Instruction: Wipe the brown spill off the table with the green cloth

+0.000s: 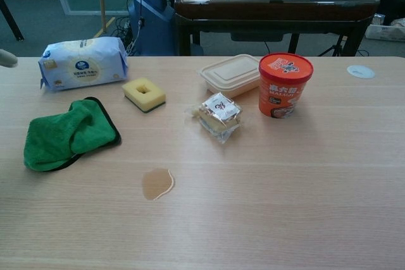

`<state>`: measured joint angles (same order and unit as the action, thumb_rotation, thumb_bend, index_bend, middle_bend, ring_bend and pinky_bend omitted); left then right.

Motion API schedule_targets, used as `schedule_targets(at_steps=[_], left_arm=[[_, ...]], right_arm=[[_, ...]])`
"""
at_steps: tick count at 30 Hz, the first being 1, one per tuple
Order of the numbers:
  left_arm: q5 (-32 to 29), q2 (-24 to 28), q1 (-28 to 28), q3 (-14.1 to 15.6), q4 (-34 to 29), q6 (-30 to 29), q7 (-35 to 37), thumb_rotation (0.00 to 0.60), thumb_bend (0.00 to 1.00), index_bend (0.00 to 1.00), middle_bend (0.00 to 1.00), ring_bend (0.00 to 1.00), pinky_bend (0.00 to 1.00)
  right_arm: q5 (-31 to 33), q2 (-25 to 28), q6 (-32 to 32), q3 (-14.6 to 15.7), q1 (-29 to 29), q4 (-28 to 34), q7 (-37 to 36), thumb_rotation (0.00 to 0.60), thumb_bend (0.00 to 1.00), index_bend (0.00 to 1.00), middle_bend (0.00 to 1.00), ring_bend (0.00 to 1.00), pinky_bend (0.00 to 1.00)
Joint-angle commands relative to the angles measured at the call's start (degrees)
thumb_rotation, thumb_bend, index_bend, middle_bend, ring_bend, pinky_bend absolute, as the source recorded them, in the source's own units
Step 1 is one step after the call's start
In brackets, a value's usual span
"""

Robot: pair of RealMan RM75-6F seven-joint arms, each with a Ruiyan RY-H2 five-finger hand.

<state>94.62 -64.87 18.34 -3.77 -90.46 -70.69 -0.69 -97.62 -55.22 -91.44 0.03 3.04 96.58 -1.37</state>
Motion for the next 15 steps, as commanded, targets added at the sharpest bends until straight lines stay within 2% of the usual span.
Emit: schedule_targets(at_steps=[1, 6, 15], left_arm=[[1.79, -1.21, 6.07, -0.81, 4.17, 6.57, 2.32, 0.600, 0.07, 0.08, 0.08, 0.11, 0.27], [2.90, -3.97, 11.95, -0.31, 10.98, 12.72, 4.64, 0.600, 0.07, 0.06, 0.03, 0.08, 0.25], [3.55, -9.91, 17.54, 1.66, 22.23, 17.17, 7.75, 0.600, 0.07, 0.05, 0.00, 0.07, 0.25]], right_arm=[[0.19, 0.25, -0.24, 0.22, -0.48, 0.32, 0.32, 0.600, 0.37, 0.44, 0.32, 0.24, 0.32], [0.63, 0.48, -0.54, 0.36, -1.11, 0.47, 0.45, 0.600, 0.37, 0.44, 0.32, 0.24, 0.32], [1.38, 0.41, -0.10, 0.43, -1.51, 0.31, 0.40, 0.600, 0.37, 0.44, 0.32, 0.24, 0.32]])
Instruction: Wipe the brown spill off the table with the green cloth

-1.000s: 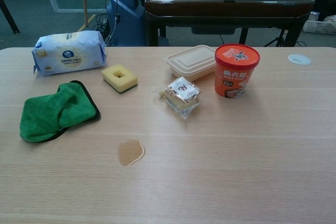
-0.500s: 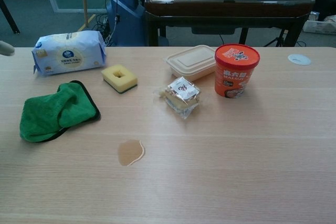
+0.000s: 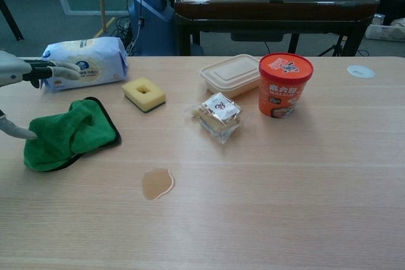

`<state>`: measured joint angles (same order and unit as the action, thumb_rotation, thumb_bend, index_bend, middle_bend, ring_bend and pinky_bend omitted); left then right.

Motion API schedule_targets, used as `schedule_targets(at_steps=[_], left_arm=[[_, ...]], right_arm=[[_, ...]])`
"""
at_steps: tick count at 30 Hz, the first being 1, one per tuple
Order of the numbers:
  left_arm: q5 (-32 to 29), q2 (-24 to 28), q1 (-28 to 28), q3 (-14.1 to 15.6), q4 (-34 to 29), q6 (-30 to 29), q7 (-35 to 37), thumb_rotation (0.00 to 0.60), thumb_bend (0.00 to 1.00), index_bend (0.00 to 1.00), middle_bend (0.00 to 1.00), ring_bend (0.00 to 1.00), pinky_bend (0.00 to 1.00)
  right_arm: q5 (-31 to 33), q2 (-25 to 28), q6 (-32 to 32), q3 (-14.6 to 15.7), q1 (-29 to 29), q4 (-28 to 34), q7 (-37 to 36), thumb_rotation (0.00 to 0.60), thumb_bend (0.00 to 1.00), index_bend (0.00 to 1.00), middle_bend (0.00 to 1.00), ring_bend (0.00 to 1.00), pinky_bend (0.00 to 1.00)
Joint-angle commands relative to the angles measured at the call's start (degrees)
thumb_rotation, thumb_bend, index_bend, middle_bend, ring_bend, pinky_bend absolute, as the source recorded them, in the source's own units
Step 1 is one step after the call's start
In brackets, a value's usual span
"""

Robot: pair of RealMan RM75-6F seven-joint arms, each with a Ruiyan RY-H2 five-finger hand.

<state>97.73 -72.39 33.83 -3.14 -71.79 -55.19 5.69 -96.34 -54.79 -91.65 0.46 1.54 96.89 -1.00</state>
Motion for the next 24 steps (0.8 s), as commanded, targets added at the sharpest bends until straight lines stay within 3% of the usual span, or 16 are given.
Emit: schedule_targets(at_steps=[1, 16, 24], left_arm=[[0.49, -2.93, 2.44, 1.32, 4.59, 2.02, 1.58, 0.600, 0.07, 0.05, 0.00, 0.07, 0.25], [0.43, -11.16, 5.91, 5.71, 20.26, 4.54, 5.41, 0.600, 0.08, 0.05, 0.00, 0.07, 0.25], [1.15, -16.22, 6.93, 8.00, 29.90, 4.24, 8.45, 0.600, 0.08, 0.11, 0.00, 0.07, 0.25]], right_arm=[[0.17, -0.05, 0.20, -0.01, -0.01, 0.01, 0.04, 0.600, 0.37, 0.44, 0.32, 0.24, 0.32], [1.63, -0.30, 2.09, -0.17, 0.21, 0.08, 0.36, 0.600, 0.37, 0.44, 0.32, 0.24, 0.32], [2.24, -0.26, 3.19, -0.30, 0.54, 0.50, 0.97, 0.600, 0.37, 0.44, 0.32, 0.24, 0.32]])
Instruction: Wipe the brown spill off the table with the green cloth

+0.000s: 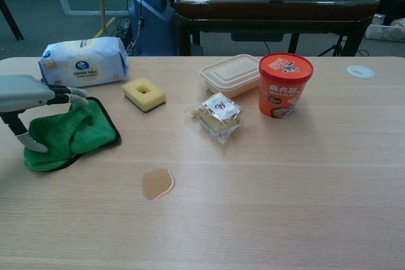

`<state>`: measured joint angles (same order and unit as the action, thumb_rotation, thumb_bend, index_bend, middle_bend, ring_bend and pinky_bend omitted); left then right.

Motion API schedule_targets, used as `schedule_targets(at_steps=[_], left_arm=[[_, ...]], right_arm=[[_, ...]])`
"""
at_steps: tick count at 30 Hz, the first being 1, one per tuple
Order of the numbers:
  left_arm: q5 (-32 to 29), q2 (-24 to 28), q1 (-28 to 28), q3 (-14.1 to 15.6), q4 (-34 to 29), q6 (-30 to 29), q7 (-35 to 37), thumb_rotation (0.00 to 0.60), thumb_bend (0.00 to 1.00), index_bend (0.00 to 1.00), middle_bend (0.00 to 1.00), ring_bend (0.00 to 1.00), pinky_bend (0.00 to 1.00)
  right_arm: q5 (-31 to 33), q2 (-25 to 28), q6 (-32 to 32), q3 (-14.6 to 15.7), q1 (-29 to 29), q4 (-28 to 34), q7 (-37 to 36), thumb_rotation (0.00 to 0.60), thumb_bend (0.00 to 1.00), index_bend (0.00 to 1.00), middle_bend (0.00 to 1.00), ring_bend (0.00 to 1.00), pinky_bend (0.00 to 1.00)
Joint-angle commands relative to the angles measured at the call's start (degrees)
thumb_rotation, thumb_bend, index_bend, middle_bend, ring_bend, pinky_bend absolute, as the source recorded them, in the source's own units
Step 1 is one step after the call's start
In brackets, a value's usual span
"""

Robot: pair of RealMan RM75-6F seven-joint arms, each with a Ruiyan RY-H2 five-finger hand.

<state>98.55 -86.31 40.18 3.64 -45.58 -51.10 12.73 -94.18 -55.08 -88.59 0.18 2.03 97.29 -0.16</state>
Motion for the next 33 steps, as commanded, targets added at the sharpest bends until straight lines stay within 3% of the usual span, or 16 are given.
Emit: schedule_targets(at_steps=[1, 7, 13, 18, 22, 27, 33], left_arm=[[0.30, -2.78, 0.63, 1.42, 4.52, 0.15, 1.98, 0.600, 0.08, 0.12, 0.00, 0.07, 0.26], [0.54, -5.88, 0.46, 2.87, 9.37, -1.10, 5.51, 0.600, 0.09, 0.24, 0.02, 0.12, 0.39], [0.84, -9.50, 0.23, 3.86, 14.79, -3.00, 7.99, 0.600, 0.12, 0.40, 0.20, 0.31, 0.66], [1.10, -11.05, -0.23, 4.42, 17.49, -5.58, 9.67, 0.600, 0.16, 0.55, 0.43, 0.50, 0.89], [1.02, -10.82, -0.65, 4.50, 16.92, -8.29, 12.04, 0.600, 0.17, 0.59, 0.55, 0.58, 0.94], [1.12, -8.96, -0.82, 3.98, 11.61, -13.19, 13.04, 0.600, 0.17, 0.59, 0.57, 0.59, 0.94], [2.12, -7.91, 0.01, 4.39, 4.86, -14.19, 8.22, 0.600, 0.17, 0.58, 0.57, 0.59, 0.95]], right_arm=[[0.13, 0.04, 0.21, -0.04, 0.08, 0.18, 0.22, 0.600, 0.37, 0.44, 0.32, 0.24, 0.32], [0.50, 0.05, 0.65, -0.10, 0.15, 0.36, 0.41, 0.600, 0.37, 0.44, 0.32, 0.24, 0.32], [0.58, 0.21, 0.65, -0.12, 0.07, 0.45, 0.33, 0.600, 0.37, 0.44, 0.32, 0.24, 0.32], [0.58, 0.16, 0.55, 0.00, -0.12, 0.18, -0.05, 0.600, 0.37, 0.44, 0.32, 0.24, 0.32], [0.51, 0.08, 0.35, 0.01, -0.24, -0.14, -0.45, 0.600, 0.37, 0.44, 0.32, 0.24, 0.32], [0.36, -0.25, 0.51, 0.04, -0.14, -0.74, -1.02, 0.600, 0.37, 0.44, 0.32, 0.24, 0.32], [0.23, -0.55, 0.65, 0.11, -0.07, -1.37, -1.68, 0.600, 0.37, 0.44, 0.32, 0.24, 0.32]])
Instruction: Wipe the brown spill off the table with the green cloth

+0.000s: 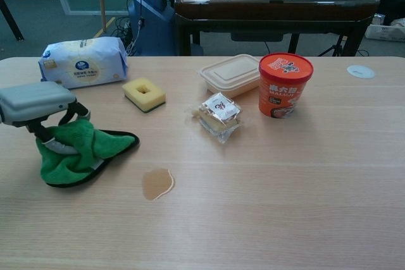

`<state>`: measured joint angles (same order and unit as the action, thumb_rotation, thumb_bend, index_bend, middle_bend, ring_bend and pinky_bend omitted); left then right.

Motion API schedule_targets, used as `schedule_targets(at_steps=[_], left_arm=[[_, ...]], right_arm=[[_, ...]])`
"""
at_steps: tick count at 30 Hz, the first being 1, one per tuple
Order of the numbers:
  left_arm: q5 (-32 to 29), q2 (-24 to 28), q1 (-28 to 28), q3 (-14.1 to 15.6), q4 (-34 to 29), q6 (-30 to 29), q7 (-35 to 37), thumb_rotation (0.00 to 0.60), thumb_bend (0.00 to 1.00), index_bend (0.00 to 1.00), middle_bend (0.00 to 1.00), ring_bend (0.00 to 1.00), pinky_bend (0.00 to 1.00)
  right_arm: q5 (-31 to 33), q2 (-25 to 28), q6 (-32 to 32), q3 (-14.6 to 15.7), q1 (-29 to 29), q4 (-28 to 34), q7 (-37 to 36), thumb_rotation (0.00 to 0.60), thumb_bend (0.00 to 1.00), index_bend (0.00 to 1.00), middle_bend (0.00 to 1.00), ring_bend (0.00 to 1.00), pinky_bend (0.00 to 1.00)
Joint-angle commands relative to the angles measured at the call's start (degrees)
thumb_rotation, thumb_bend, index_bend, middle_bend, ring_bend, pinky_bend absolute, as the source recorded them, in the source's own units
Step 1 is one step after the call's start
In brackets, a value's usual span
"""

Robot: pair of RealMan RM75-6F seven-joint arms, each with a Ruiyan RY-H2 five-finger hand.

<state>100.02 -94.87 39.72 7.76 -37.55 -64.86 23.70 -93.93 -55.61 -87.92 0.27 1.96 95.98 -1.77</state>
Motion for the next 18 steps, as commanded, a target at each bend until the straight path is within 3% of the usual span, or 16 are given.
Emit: schedule_targets(at_steps=[1, 18], left_arm=[[0.93, 0.49, 0.66, 0.50, -4.11, -0.20, -3.91, 0.600, 0.17, 0.58, 0.57, 0.59, 0.95], [2.47, -4.11, 3.31, 0.68, -10.57, 1.25, -10.69, 0.600, 0.17, 0.57, 0.57, 0.59, 0.95]], right_arm=[[-0.06, 0.00, -0.08, 0.03, -0.04, -0.12, -0.15, 0.600, 0.37, 0.44, 0.32, 0.24, 0.32], [0.24, -0.02, -1.18, 0.18, -0.99, -0.95, -1.16, 0.600, 0.37, 0.44, 0.32, 0.24, 0.32]])
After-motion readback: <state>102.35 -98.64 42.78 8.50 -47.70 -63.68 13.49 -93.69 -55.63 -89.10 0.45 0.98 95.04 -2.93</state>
